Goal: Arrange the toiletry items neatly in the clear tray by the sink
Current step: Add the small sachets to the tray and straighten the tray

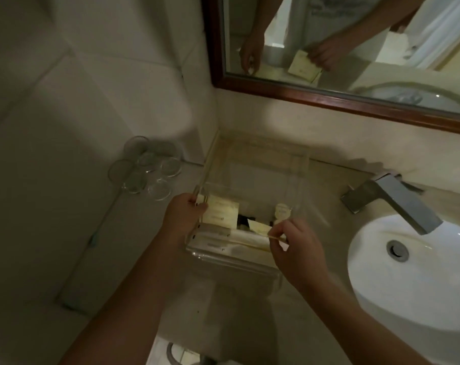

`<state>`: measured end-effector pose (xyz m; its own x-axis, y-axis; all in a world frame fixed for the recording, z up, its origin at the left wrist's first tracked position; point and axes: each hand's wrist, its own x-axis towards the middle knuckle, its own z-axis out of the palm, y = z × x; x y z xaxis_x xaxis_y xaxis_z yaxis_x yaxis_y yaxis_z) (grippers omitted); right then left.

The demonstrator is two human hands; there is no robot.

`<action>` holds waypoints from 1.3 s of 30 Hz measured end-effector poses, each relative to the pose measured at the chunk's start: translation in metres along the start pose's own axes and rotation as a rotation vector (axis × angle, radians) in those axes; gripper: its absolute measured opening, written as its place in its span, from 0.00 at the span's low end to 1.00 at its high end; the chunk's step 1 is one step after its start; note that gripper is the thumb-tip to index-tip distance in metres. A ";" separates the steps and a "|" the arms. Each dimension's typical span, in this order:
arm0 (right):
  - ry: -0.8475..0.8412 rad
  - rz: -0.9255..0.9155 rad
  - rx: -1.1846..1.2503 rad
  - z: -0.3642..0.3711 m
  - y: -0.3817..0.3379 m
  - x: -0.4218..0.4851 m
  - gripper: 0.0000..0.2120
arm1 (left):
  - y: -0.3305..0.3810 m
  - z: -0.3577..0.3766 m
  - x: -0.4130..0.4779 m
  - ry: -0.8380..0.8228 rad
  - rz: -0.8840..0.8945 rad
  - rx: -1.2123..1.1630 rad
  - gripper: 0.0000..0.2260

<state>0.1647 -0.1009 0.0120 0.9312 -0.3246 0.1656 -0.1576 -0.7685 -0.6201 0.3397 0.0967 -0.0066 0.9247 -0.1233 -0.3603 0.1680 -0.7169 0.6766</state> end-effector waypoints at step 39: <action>-0.413 -0.019 -0.230 0.024 0.024 -0.020 0.20 | -0.053 0.050 -0.068 -0.035 0.620 0.503 0.26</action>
<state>0.1503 -0.1000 -0.0246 0.9800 -0.0987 -0.1729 -0.1648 -0.8893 -0.4265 0.2503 0.1087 -0.0501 0.7864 -0.6165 -0.0395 -0.5553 -0.7334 0.3921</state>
